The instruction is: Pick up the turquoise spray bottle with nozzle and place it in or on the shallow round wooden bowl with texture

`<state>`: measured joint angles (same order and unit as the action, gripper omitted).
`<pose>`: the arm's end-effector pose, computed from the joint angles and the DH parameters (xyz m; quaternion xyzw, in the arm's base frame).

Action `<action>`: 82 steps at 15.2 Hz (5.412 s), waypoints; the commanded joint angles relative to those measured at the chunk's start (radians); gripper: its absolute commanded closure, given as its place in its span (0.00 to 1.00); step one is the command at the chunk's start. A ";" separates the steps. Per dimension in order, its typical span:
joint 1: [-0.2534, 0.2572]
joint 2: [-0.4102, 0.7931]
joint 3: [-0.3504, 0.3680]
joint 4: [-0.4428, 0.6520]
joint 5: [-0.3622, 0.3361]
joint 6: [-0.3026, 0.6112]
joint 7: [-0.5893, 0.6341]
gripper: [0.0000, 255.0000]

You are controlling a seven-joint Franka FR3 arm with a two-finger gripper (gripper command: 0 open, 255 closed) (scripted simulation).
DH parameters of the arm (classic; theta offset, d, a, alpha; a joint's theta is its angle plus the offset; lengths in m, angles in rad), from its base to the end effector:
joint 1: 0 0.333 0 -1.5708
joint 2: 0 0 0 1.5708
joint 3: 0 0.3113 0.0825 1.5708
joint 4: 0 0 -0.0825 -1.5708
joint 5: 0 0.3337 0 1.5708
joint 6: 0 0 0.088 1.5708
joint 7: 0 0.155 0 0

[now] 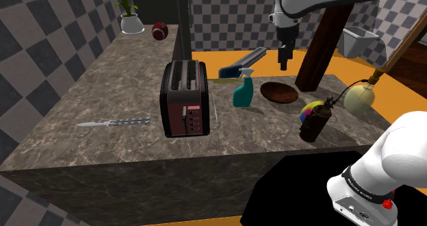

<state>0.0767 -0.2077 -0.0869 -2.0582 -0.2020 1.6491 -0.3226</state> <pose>0.4159 -0.0356 0.4743 0.9755 0.1737 -0.1137 0.0726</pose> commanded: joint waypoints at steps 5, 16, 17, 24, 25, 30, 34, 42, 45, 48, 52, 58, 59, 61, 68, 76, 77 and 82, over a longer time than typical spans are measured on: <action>0.034 0.251 0.026 0.166 -0.044 0.020 -0.125 0.00; 0.107 0.678 0.091 0.498 -0.158 0.000 -0.319 0.00; 0.115 0.716 0.096 0.529 -0.170 -0.004 -0.336 0.00; 0.112 0.754 0.098 0.495 -0.193 0.057 -0.349 0.00; 0.110 0.753 0.097 0.482 -0.194 0.070 -0.347 0.00; 0.105 0.752 0.096 0.461 -0.197 0.090 -0.344 0.00; 0.105 0.752 0.096 0.461 -0.197 0.090 -0.344 0.00; 0.095 0.730 0.093 0.425 -0.199 0.109 -0.351 1.00; 0.105 0.746 0.096 0.465 -0.197 0.081 -0.348 1.00; 0.106 0.728 0.097 0.477 -0.194 0.052 -0.358 1.00; 0.107 0.706 0.098 0.498 -0.192 0.012 -0.373 1.00; 0.109 0.679 0.099 0.537 -0.189 -0.050 -0.395 1.00; 0.109 0.675 0.099 0.544 -0.189 -0.060 -0.399 1.00; 0.111 0.668 0.099 0.559 -0.189 -0.082 -0.407 1.00; 0.101 0.628 0.093 0.575 -0.192 -0.126 -0.442 1.00; -0.003 0.485 0.034 0.345 -0.233 0.016 -0.549 1.00; -0.016 0.472 0.026 0.323 -0.239 0.032 -0.563 1.00; -0.080 0.419 -0.020 0.236 -0.269 0.110 -0.640 1.00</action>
<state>0.0138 0.2268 -0.0941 -1.7931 -0.4617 1.7346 -0.9431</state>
